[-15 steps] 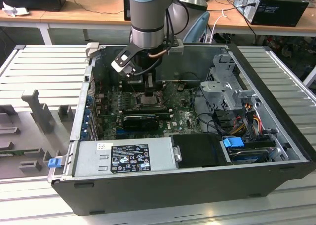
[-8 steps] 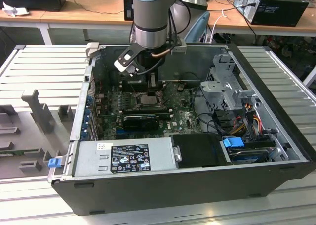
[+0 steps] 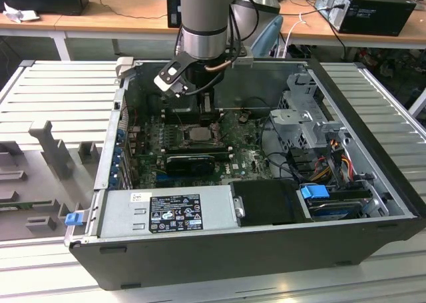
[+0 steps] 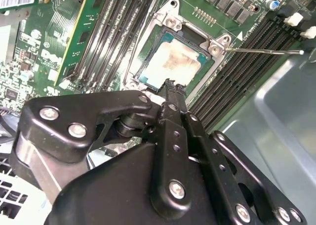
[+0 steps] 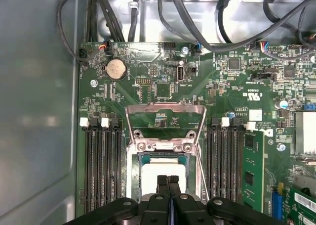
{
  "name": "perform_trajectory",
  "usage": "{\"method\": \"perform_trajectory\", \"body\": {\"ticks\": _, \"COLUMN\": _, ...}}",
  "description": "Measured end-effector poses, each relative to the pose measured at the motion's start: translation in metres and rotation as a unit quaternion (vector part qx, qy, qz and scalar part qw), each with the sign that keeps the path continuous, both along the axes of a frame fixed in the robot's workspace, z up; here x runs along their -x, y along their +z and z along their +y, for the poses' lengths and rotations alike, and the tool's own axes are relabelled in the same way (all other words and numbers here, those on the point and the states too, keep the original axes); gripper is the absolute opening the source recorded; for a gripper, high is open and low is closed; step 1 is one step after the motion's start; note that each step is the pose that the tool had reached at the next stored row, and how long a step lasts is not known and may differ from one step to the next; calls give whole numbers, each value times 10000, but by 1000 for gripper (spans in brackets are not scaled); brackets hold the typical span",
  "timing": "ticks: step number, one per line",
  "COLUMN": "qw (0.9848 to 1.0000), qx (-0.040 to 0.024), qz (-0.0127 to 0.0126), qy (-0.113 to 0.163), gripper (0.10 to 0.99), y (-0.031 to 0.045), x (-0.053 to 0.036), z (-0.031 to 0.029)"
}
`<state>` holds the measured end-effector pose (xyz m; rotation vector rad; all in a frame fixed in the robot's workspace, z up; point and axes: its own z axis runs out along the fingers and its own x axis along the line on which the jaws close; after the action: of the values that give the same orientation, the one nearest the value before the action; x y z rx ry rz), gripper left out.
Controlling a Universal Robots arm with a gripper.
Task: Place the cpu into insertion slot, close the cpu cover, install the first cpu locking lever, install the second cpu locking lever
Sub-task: 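Close the cpu cover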
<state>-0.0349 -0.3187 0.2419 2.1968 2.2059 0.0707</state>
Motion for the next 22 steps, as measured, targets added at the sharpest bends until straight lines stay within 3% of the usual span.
{"method": "perform_trajectory", "body": {"ticks": 2, "qw": 10000, "qx": 0, "qz": 0, "qy": 0, "gripper": 106, "y": 39, "x": 0, "z": 0}}
{"method": "perform_trajectory", "body": {"ticks": 15, "qw": 10000, "qx": 0, "qz": 0, "qy": 0, "gripper": 106, "y": 107, "x": -4, "z": 1}}
{"method": "perform_trajectory", "body": {"ticks": 18, "qw": 10000, "qx": 1, "qz": 0, "qy": 1, "gripper": 106, "y": 172, "x": -5, "z": 4}}
{"method": "perform_trajectory", "body": {"ticks": 22, "qw": 10000, "qx": 0, "qz": 0, "qy": 1, "gripper": 106, "y": 204, "x": -13, "z": 4}}
